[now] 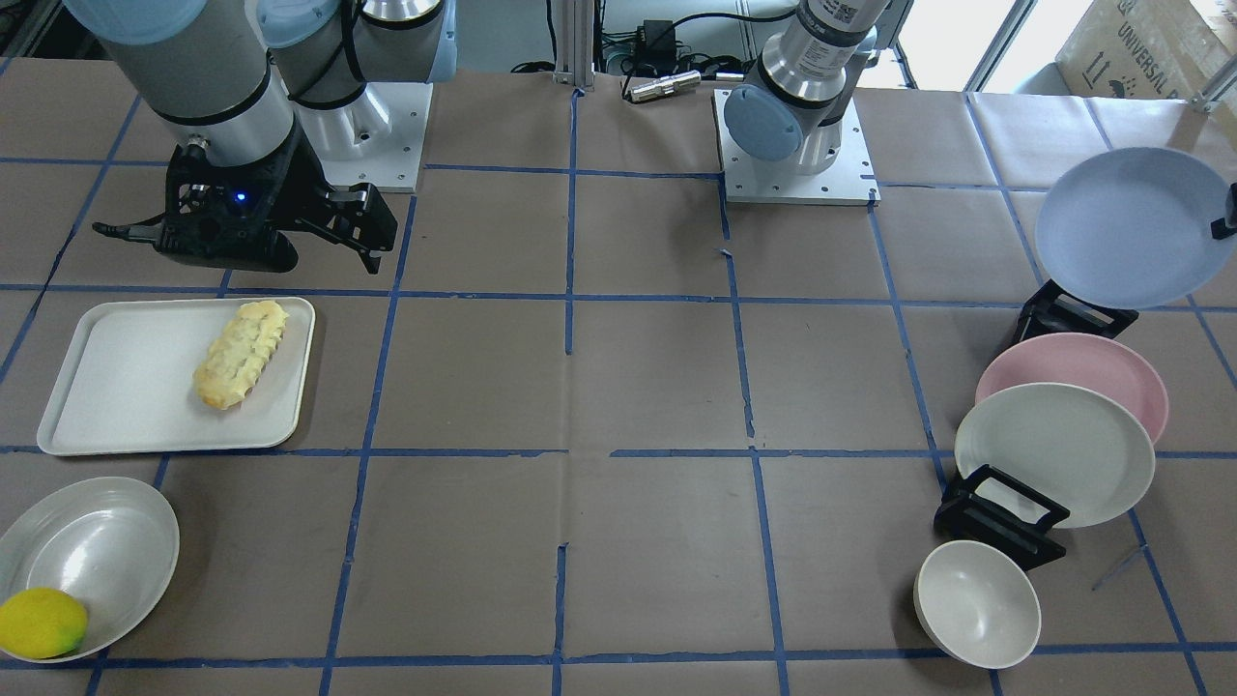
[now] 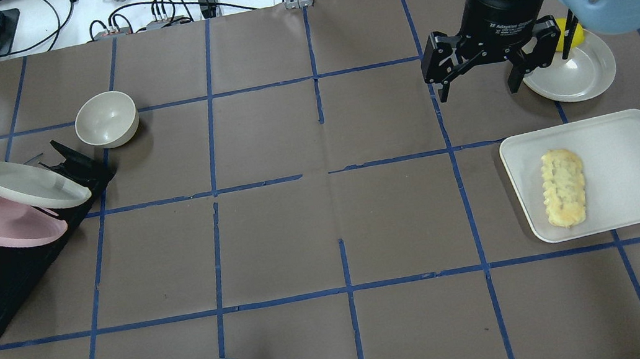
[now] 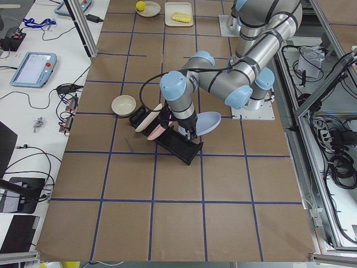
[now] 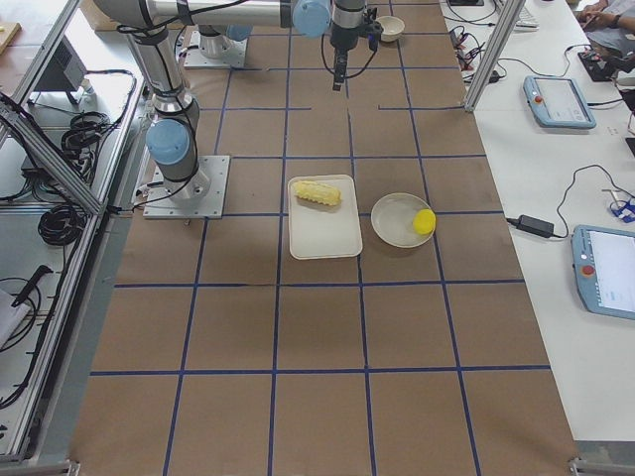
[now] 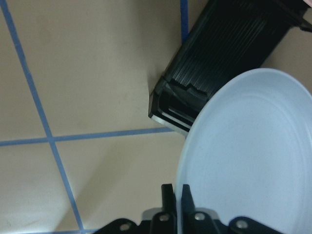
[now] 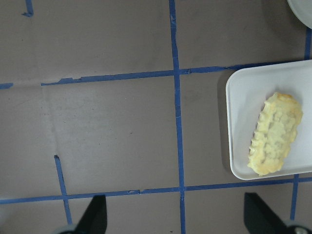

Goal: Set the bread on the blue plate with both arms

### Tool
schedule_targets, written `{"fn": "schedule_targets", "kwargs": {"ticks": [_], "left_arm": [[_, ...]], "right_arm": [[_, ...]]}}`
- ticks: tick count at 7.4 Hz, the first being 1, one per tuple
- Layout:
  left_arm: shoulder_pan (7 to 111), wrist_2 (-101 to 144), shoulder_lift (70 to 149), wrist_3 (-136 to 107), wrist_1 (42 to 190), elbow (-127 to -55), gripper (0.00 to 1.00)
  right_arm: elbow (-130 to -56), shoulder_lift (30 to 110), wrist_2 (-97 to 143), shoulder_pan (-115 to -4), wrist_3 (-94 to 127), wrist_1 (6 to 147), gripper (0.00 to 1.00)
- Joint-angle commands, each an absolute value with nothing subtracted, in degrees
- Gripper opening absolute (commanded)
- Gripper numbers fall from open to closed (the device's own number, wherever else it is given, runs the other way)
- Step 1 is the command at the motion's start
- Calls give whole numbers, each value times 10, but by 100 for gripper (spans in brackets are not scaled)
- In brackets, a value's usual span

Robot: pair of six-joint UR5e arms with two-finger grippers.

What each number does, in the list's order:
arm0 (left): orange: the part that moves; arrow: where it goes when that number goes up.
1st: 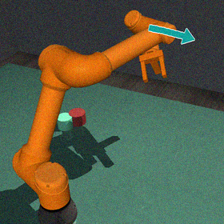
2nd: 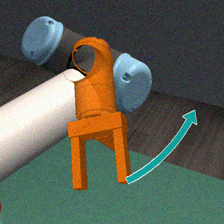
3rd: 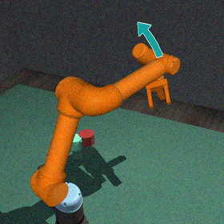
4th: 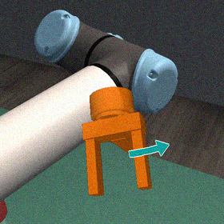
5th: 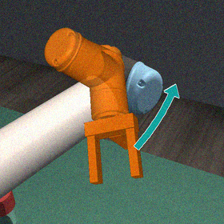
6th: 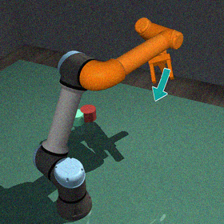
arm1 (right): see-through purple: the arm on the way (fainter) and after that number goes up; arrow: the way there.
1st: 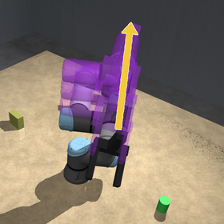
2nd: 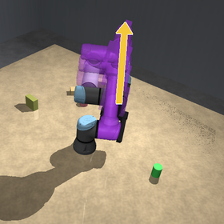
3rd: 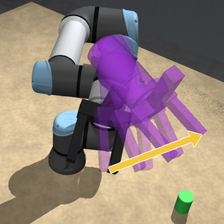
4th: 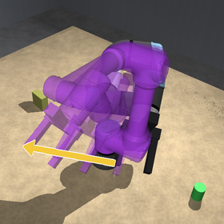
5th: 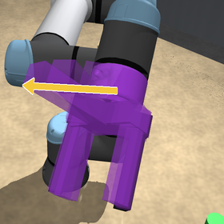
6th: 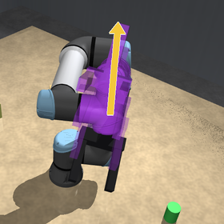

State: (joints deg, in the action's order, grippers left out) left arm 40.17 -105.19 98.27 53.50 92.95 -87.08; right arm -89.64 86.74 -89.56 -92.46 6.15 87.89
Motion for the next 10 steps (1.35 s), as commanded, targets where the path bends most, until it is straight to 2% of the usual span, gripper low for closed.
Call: {"fn": "schedule_targets", "kwargs": {"ticks": [1,4,6,10], "left_arm": [[500,-1044,938,442,977,-863,3],[664,-919,981,190,975,-879,2],[809,-891,1035,31,856,-890,2],[976,-823,1105,-140,641,-965,1]], "right_arm": [[-896,867,-896,-925,61,879,100],[-896,867,-896,-925,60,877,100],[-896,869,-896,-925,60,876,100],[-897,868,-896,-924,52,873,100]]}}
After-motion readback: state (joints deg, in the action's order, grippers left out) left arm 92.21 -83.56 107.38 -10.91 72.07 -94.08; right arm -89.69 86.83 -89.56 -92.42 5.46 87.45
